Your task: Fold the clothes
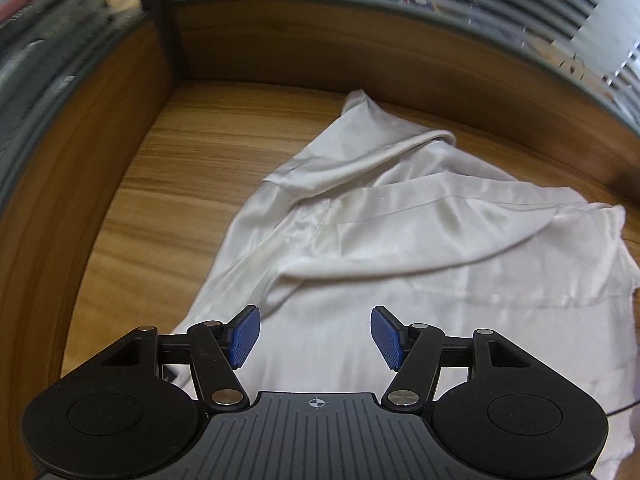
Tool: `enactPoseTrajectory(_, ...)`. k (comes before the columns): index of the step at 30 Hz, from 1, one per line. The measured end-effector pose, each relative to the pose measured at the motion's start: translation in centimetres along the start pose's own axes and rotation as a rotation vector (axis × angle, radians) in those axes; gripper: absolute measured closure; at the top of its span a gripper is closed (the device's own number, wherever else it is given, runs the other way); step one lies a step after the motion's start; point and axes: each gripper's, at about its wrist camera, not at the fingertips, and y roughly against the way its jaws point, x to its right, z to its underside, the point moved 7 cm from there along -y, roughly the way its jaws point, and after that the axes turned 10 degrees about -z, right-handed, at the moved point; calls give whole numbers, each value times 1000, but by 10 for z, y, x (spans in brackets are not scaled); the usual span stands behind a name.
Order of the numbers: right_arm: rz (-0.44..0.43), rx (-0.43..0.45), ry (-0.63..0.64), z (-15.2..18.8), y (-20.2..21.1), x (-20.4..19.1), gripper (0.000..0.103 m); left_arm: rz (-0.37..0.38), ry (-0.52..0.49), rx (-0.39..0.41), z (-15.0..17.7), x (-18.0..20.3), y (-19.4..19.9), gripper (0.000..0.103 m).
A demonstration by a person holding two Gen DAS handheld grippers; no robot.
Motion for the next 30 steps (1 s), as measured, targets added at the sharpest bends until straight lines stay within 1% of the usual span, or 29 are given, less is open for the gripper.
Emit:
enactPoseTrajectory(5, -15, -52, 41, -39, -53, 11, 61, 8, -52, -32, -22, 8, -39, 39)
enactPoseTrajectory(10, -27, -128, 102, -61, -102, 12, 61, 21, -95, -55, -38, 16, -67, 39)
enactPoseTrajectory(13, -28, -163, 140, -67, -121, 9, 61, 32, -115, -47, -45, 22, -77, 40)
enactPoseTrajectory(16, -29, -190, 171, -69, -134, 5, 61, 64, -148, -33, -50, 33, -84, 40)
enactPoseTrajectory(20, -27, -231, 202, -68, -150, 2, 61, 68, -171, -19, -55, 45, -93, 41)
enactPoseTrajectory(22, -23, -242, 207, -65, -154, 2, 62, 56, -175, 3, -58, 47, -94, 47)
enactPoseTrajectory(23, -21, -247, 209, -63, -156, 3, 62, 47, -177, 12, -59, 47, -94, 57)
enactPoseTrajectory(24, -19, -252, 211, -62, -158, 3, 62, 38, -176, 21, -59, 47, -93, 70)
enactPoseTrajectory(25, -18, -250, 211, -61, -158, 4, 64, 38, -174, 25, -59, 46, -92, 76)
enactPoseTrajectory(26, -14, -247, 210, -61, -158, 4, 67, 45, -169, 29, -60, 45, -91, 90)
enactPoseTrajectory(27, -10, -244, 209, -60, -158, 4, 87, 53, -161, 34, -60, 44, -90, 99)
enactPoseTrajectory(28, -18, -249, 202, -59, -157, 4, 101, 58, -154, 42, -61, 43, -87, 99)
enactPoseTrajectory(30, -17, -234, 209, -60, -152, 2, 101, 50, -150, 67, -63, 41, -79, 99)
